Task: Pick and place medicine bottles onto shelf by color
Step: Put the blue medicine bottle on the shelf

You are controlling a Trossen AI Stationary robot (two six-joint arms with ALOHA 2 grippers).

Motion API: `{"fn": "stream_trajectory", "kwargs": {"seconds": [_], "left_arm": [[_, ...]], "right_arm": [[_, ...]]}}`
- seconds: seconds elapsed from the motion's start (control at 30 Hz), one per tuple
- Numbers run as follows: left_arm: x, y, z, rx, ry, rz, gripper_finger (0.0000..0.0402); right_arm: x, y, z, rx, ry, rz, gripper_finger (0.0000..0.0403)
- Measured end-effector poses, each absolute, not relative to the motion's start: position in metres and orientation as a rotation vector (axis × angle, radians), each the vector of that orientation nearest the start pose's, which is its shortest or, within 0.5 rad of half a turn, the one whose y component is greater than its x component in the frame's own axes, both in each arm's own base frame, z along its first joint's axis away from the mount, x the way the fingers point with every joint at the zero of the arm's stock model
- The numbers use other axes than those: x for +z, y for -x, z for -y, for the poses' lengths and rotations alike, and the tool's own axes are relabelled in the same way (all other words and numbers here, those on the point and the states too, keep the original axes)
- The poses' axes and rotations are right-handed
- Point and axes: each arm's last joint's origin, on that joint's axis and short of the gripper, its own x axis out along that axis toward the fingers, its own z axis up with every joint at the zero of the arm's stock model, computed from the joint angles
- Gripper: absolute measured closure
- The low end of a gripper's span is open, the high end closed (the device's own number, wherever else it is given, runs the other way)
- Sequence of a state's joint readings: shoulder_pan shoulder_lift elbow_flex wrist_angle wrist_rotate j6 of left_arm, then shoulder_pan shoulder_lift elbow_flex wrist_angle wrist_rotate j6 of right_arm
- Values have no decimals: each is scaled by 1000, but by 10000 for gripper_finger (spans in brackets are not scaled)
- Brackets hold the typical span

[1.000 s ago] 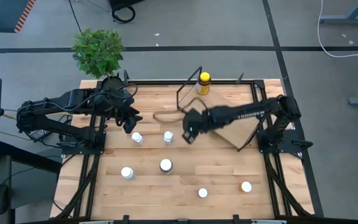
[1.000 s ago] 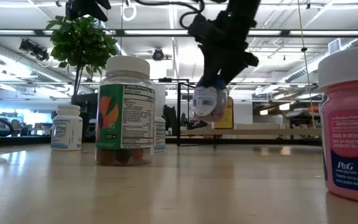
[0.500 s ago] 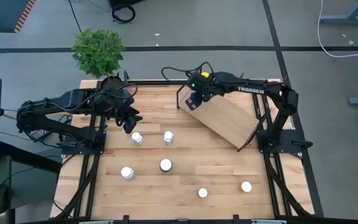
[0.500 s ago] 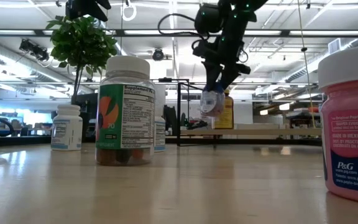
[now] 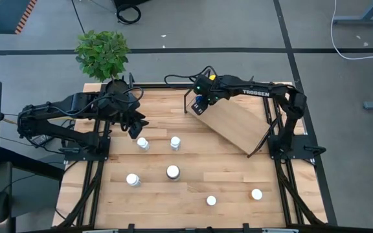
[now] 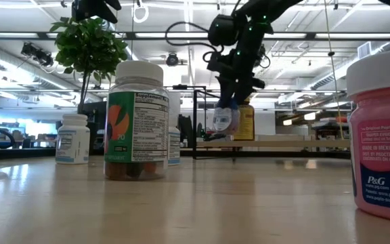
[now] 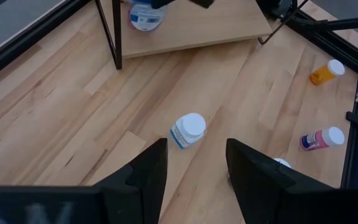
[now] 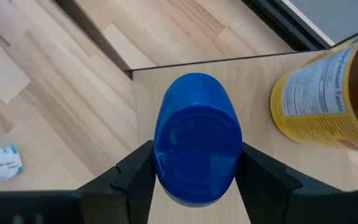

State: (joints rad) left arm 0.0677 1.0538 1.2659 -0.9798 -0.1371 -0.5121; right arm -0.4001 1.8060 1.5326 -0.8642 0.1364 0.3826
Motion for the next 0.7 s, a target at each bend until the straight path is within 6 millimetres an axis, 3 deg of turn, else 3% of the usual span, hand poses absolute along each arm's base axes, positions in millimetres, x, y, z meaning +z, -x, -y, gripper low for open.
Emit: {"fn": "stream_trajectory", "kwargs": {"seconds": [0.17, 0.7], "left_arm": [[376, -185, -17, 388, 458, -701, 232], [376, -185, -17, 396, 478, -699, 232]], "right_arm": [[253, -347, 153, -662, -483, -1071, 201], [255, -349, 154, -642, -464, -1052, 177]]}}
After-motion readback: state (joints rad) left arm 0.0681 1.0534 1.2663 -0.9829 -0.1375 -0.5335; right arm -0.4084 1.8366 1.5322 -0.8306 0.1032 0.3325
